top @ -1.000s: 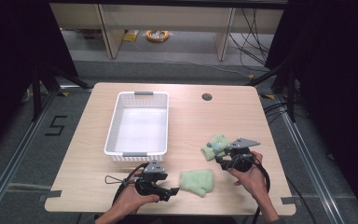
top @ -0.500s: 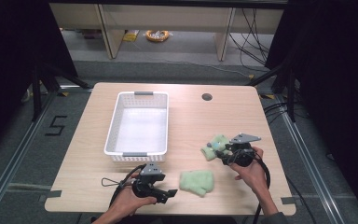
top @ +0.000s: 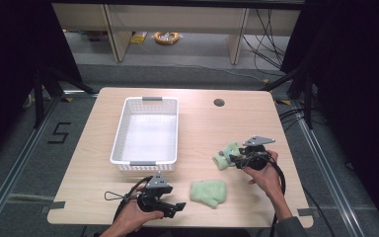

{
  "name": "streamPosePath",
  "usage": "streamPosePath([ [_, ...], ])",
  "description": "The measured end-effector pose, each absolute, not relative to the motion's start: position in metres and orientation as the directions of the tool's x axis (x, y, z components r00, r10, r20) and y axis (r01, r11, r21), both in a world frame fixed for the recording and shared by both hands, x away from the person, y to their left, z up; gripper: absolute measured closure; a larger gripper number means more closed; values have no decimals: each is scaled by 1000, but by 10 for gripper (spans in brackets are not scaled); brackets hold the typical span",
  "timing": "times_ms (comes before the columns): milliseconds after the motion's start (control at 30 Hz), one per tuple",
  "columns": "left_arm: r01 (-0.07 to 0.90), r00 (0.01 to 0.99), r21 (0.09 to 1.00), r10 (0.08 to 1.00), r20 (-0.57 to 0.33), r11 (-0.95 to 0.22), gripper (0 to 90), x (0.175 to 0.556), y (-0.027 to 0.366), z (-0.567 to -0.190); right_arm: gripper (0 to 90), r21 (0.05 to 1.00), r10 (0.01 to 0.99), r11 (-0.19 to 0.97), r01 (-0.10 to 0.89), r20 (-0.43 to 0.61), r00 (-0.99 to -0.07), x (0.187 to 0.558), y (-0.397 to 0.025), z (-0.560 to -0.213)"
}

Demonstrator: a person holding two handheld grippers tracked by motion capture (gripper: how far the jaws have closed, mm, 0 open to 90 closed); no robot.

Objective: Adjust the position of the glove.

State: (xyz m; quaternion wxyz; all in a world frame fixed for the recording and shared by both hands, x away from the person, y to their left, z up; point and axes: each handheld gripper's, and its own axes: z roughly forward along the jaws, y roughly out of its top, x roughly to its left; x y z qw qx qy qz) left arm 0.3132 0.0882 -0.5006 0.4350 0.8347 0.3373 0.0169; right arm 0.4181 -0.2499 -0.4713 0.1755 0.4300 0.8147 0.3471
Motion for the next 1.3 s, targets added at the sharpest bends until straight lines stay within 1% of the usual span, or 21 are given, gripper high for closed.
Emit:
streamPosePath([
  [33,550,770,738,580,-267,-391,237,312,88,-501,503,722,813,409,557,-11,-582,421,-250,-473],
  [300,548,768,739,587,-257,-393,237,308,90,-503,519,698,816,406,590,14,-578,431,-242,-479],
  [400,559,761,734,589,-271,-385,237,306,87,-507,524,700,803,432,568,-12,-596,435,-242,-483],
  [500,559,765,731,583,-274,-390,237,304,84,-509,530,687,814,415,597,13,-581,436,-239,-484],
  [567,538,782,733,571,-251,-415,237,305,85,-510,531,691,807,429,581,-5,-590,438,-240,-487],
  [600,536,783,734,571,-247,-417,236,305,85,-510,533,685,812,421,595,8,-584,438,-239,-487],
  [700,535,778,743,578,-248,-402,236,304,84,-509,536,681,800,446,581,-13,-600,440,-241,-489],
  [733,528,782,740,579,-231,-417,236,305,86,-508,540,666,805,443,600,-1,-594,440,-240,-490],
  [833,526,782,743,578,-233,-413,236,305,85,-508,547,674,810,429,601,8,-587,440,-238,-494],
  [867,527,780,744,580,-233,-411,236,305,85,-508,554,664,798,459,590,-17,-602,441,-239,-494],
  [900,526,781,744,580,-231,-412,236,305,86,-508,578,668,804,445,596,-5,-595,441,-238,-496],
  [933,526,781,744,580,-231,-412,236,305,86,-508,578,668,804,445,596,-5,-595,441,-238,-496],
  [967,525,782,745,580,-230,-412,236,305,86,-508,615,652,798,461,603,-7,-602,441,-239,-496],
  [1000,525,781,745,580,-230,-412,236,305,86,-508,615,652,798,461,603,-7,-602,441,-239,-496],
  [1067,535,774,744,585,-242,-400,236,305,85,-509,674,651,799,455,607,2,-601,441,-240,-497],
  [1100,534,775,745,585,-240,-401,236,305,85,-509,710,669,796,458,585,-16,-605,442,-240,-499],
  [1133,524,783,747,577,-233,-409,236,305,86,-509,761,664,798,453,594,-4,-603,441,-243,-499],
  [1167,525,782,747,578,-234,-408,236,305,86,-508,761,664,798,453,594,-4,-603,441,-243,-499],
  [1200,526,781,747,578,-235,-407,236,305,86,-508,780,687,803,433,584,0,-595,442,-243,-501],
  [1267,527,780,747,580,-235,-406,236,306,86,-508,809,666,798,442,601,14,-602,441,-245,-498],
  [1300,529,777,748,582,-239,-400,236,306,86,-509,818,677,797,443,587,3,-604,441,-246,-499],
])
